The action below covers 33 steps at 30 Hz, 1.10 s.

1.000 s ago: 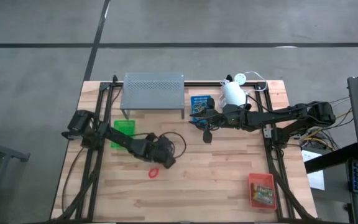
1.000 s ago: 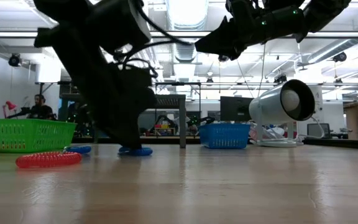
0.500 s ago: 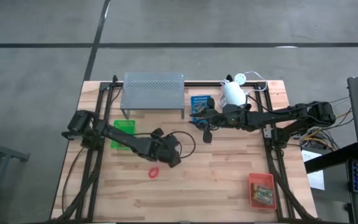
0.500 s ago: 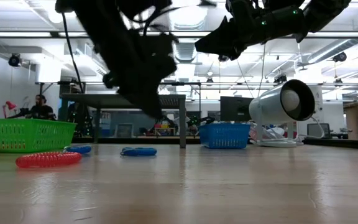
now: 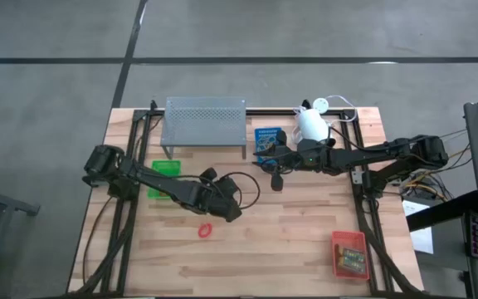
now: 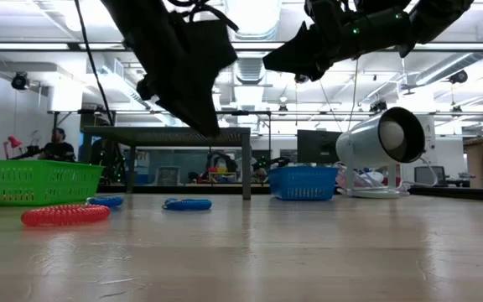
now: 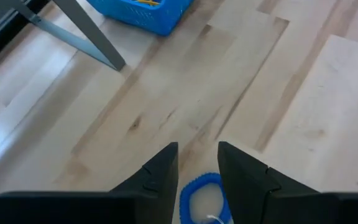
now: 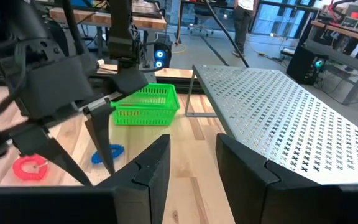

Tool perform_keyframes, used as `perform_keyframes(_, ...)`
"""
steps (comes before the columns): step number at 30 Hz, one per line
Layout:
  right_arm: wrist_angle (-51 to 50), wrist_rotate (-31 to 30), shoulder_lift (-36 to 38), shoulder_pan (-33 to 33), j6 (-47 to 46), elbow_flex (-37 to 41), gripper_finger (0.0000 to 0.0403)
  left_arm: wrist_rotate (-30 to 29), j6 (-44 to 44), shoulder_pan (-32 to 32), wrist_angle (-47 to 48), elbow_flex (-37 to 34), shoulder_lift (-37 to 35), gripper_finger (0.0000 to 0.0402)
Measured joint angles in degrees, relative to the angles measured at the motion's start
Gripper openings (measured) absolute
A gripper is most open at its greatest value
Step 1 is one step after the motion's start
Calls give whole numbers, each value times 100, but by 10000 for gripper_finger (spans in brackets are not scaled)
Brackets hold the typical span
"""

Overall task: Pick & Place Office Desk Supplies
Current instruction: Put the blue spring keychain into the green bin

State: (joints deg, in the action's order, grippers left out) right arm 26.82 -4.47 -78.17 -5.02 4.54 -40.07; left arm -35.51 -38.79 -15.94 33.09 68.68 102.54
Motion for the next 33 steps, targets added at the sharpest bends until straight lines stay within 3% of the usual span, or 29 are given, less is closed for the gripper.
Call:
perform_keyframes(6,1,-1,0,-1,0,0,127,849,115,-15,-47,-209,-227,118)
perform_keyframes(14,1,0,0,0,0,0,127,1553,564,-15,-247,-269,-188,118)
perform_keyframes(25,1,-1,0,-1,0,0,127,1889,691,74,-1391,-965,-188,118)
perform_keyframes(33,1,-1,0,0,0,0,127,2118,599,242,-1509,-1158,-148,118)
